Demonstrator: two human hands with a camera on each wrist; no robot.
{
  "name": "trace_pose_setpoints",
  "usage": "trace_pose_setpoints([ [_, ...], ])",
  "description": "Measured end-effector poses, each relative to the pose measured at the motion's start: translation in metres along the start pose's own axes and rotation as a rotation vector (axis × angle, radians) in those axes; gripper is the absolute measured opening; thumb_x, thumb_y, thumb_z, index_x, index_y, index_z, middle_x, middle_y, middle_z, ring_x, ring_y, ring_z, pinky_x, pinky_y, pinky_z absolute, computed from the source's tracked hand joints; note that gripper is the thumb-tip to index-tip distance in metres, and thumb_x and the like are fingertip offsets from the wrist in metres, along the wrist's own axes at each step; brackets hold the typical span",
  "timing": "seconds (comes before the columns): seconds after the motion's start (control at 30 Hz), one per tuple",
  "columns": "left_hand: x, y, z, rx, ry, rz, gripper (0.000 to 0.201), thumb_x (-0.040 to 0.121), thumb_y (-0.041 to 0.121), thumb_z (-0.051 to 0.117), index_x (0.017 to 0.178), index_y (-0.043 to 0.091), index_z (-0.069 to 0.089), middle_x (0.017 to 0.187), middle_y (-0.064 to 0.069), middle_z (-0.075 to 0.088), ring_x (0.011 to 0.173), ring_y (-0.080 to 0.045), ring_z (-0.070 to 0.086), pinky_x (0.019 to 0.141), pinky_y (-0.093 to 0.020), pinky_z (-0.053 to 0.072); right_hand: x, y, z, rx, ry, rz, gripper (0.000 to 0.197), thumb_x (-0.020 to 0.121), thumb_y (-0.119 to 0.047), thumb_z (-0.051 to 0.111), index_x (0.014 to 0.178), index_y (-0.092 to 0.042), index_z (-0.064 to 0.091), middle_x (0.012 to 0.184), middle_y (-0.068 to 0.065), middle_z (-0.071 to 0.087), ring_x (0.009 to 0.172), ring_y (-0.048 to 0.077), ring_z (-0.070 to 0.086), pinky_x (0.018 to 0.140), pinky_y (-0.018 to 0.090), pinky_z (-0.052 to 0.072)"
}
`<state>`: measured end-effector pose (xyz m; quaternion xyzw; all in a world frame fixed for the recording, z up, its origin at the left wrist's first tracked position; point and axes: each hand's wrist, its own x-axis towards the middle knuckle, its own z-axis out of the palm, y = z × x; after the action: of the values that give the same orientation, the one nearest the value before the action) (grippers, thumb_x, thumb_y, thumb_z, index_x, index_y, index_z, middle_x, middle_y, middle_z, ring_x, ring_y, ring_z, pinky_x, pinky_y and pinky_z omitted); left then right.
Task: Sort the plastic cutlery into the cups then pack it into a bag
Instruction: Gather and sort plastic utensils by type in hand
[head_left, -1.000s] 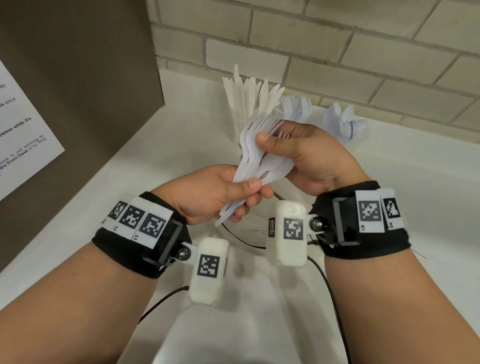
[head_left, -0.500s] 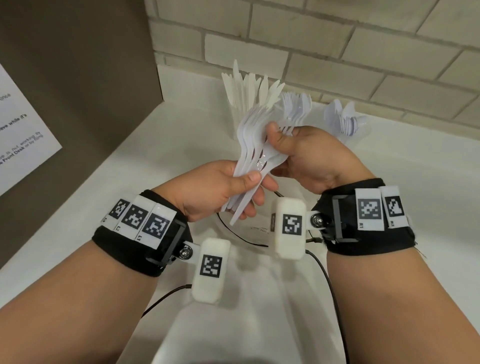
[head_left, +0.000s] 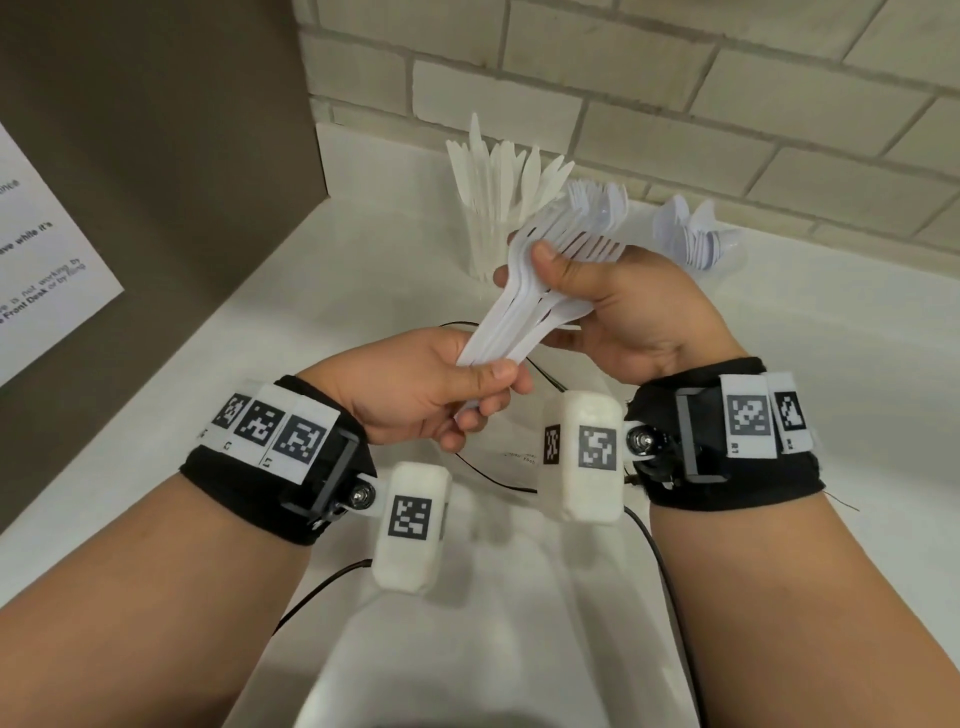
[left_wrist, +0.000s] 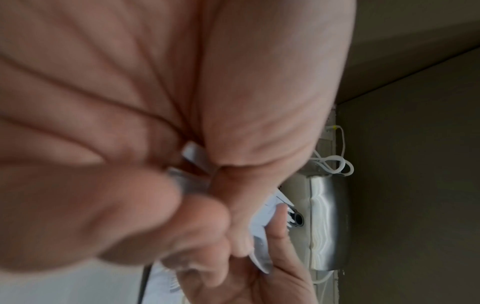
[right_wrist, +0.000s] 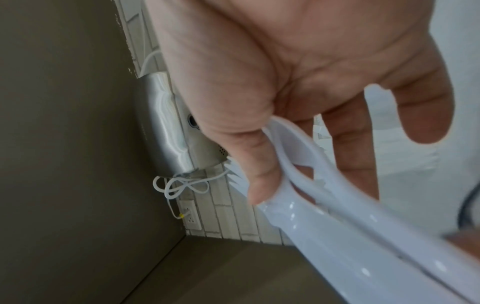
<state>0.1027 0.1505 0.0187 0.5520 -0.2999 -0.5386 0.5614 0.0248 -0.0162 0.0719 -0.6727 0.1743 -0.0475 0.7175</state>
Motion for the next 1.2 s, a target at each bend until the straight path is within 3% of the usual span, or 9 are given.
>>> trace_pose_setpoints([
  [0.1,0.001,-0.002,0.0,0.038,0.103,0.03,0.017,0.092,0.02,0.051,0.086,0.008,0.062,0.058,0.001,0.05,0.044,-0.007,0.039,0.042,-0.019,0.034,0.003,-0.002,-0.006,-0.017,0.044,0.018,0.062,0.067,-0.035,0.072,0.122,-0.009,0.062,0.11,0.006,0.072,0.108,0.025,0.067,0.102,0.048,0.042],
  [0.23,0.001,0.0,-0.001,0.109,0.184,0.039,0.012,0.091,0.014,0.055,0.089,0.007,0.065,0.062,-0.001,0.063,0.048,-0.011,0.054,0.045,-0.02,0.041,0.004,0.0,-0.009,-0.015,0.063,0.034,0.063,0.067,-0.038,0.072,0.124,-0.012,0.061,0.114,0.004,0.071,0.11,0.024,0.065,0.092,0.042,0.045],
  [0.37,-0.001,0.002,-0.006,0.146,0.199,-0.043,0.011,0.089,0.007,0.059,0.099,0.01,0.061,0.067,-0.004,0.07,0.053,-0.014,0.064,0.048,-0.02,0.048,0.005,0.0,-0.015,0.073,0.103,0.013,0.061,0.071,-0.036,0.069,0.124,-0.007,0.061,0.11,0.006,0.07,0.097,0.023,0.067,0.087,0.04,0.05],
  [0.53,-0.001,0.001,-0.007,0.166,0.201,-0.074,0.008,0.089,0.009,0.059,0.093,0.013,0.064,0.072,-0.003,0.071,0.062,-0.016,0.069,0.053,-0.022,0.053,0.007,-0.011,-0.032,0.24,0.144,-0.041,0.026,0.087,-0.022,0.059,0.11,-0.01,0.063,0.098,0.007,0.072,0.086,0.022,0.071,0.078,0.036,0.058],
  [0.7,0.003,0.006,-0.009,0.216,0.258,-0.021,0.017,0.094,0.0,0.05,0.099,0.013,0.061,0.082,-0.002,0.071,0.073,-0.02,0.071,0.065,-0.028,0.057,0.016,-0.041,-0.062,0.366,0.45,-0.307,0.01,0.094,-0.012,0.058,0.101,-0.007,0.064,0.083,0.007,0.073,0.081,0.025,0.072,0.08,0.044,0.059],
  [0.87,0.014,0.022,-0.003,0.156,0.373,0.092,0.021,0.098,0.007,0.045,0.107,0.02,0.058,0.08,0.001,0.067,0.063,-0.011,0.062,0.058,-0.025,0.049,0.062,-0.055,-0.079,-0.082,0.671,-0.455,0.021,0.092,-0.015,0.059,0.11,-0.006,0.063,0.098,0.011,0.069,0.09,0.022,0.068,0.084,0.045,0.058],
  [1.03,0.028,0.033,0.003,0.1,0.475,0.137,0.017,0.1,0.017,0.044,0.105,0.017,0.06,0.073,-0.001,0.06,0.054,-0.01,0.053,0.054,-0.025,0.043,0.126,-0.032,-0.095,-0.48,0.694,-0.329,0.03,0.089,-0.024,0.061,0.115,-0.008,0.064,0.106,0.012,0.069,0.1,0.03,0.066,0.087,0.047,0.055],
  [1.13,0.031,0.034,0.002,0.115,0.483,0.141,0.017,0.099,0.017,0.046,0.103,0.016,0.062,0.07,0.002,0.06,0.054,-0.01,0.053,0.054,-0.025,0.043,0.147,-0.009,-0.103,-0.667,0.643,-0.235,0.007,0.091,-0.022,0.059,0.092,-0.017,0.063,0.09,0.004,0.061,0.089,0.029,0.064,0.079,0.036,0.053],
  [1.2,0.033,0.032,0.001,0.107,0.482,0.133,0.017,0.099,0.016,0.046,0.104,0.015,0.062,0.069,0.002,0.06,0.054,-0.01,0.054,0.054,-0.025,0.044,0.152,0.003,-0.103,-0.736,0.654,-0.196,0.013,0.091,-0.02,0.059,0.103,-0.017,0.064,0.094,0.0,0.057,0.087,0.019,0.057,0.076,0.026,0.044],
])
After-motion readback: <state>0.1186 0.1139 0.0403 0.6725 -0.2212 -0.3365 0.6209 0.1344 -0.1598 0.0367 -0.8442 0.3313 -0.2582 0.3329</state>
